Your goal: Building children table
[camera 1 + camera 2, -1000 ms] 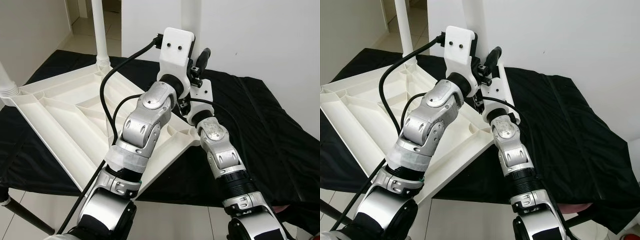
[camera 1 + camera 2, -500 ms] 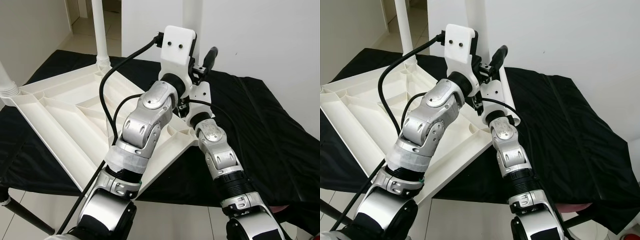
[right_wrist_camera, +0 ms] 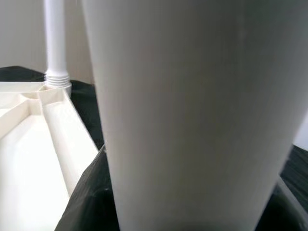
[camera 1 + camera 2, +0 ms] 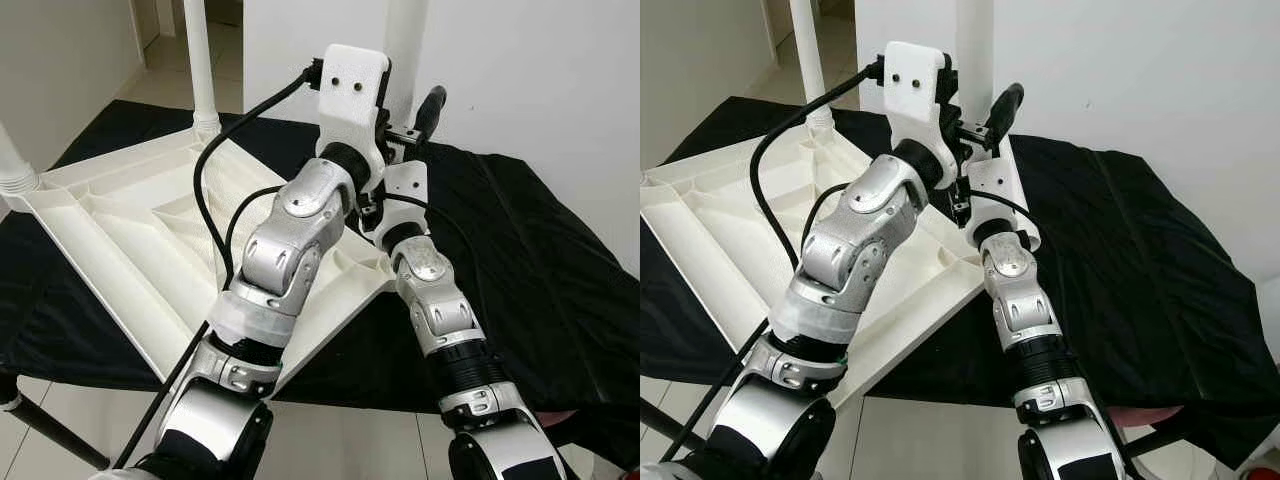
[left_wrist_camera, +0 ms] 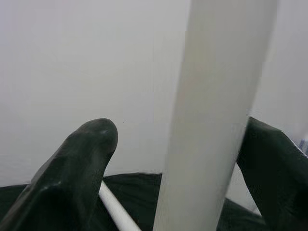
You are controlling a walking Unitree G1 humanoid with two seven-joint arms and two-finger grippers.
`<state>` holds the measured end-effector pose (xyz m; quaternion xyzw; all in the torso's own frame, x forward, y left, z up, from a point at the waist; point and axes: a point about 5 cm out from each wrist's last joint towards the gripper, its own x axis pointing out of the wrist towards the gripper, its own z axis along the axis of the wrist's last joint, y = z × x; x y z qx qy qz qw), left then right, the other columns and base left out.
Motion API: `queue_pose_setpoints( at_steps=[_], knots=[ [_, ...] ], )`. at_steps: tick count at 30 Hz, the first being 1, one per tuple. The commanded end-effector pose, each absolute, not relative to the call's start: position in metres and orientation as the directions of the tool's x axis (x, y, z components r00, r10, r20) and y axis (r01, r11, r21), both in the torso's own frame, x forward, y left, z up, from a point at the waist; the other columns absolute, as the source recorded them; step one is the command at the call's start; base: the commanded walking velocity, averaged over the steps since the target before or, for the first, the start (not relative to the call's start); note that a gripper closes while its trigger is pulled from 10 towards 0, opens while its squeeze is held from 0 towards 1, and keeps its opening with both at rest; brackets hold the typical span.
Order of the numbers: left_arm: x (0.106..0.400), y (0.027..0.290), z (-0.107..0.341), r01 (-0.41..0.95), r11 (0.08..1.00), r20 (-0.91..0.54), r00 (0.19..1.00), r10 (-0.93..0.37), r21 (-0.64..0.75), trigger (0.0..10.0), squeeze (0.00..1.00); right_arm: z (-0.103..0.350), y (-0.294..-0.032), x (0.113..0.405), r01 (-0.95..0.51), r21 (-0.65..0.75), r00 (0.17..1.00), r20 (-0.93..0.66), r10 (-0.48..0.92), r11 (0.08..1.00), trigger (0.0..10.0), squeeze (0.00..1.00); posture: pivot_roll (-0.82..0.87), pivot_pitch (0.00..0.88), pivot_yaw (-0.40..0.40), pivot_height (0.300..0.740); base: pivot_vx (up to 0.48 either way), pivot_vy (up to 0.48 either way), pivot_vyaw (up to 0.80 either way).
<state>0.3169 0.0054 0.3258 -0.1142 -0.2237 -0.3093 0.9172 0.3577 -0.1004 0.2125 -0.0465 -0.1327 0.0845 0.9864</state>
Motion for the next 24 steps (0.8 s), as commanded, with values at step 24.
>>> queue_pose_setpoints(
  at_steps=[24],
  knots=[
    [0.302, 0.026, 0.244, 0.648, 0.762, 0.227, 0.742, -0.631, -0.001, 10.0, 0.00, 0.187, -0.152, 0.356, 0.073, -0.001, 0.980, 0.187, -0.072, 0.997, 10.0, 0.00, 0.03, 0.000, -0.125, 0.740, 0.000, 0.000, 0.00]
  ],
)
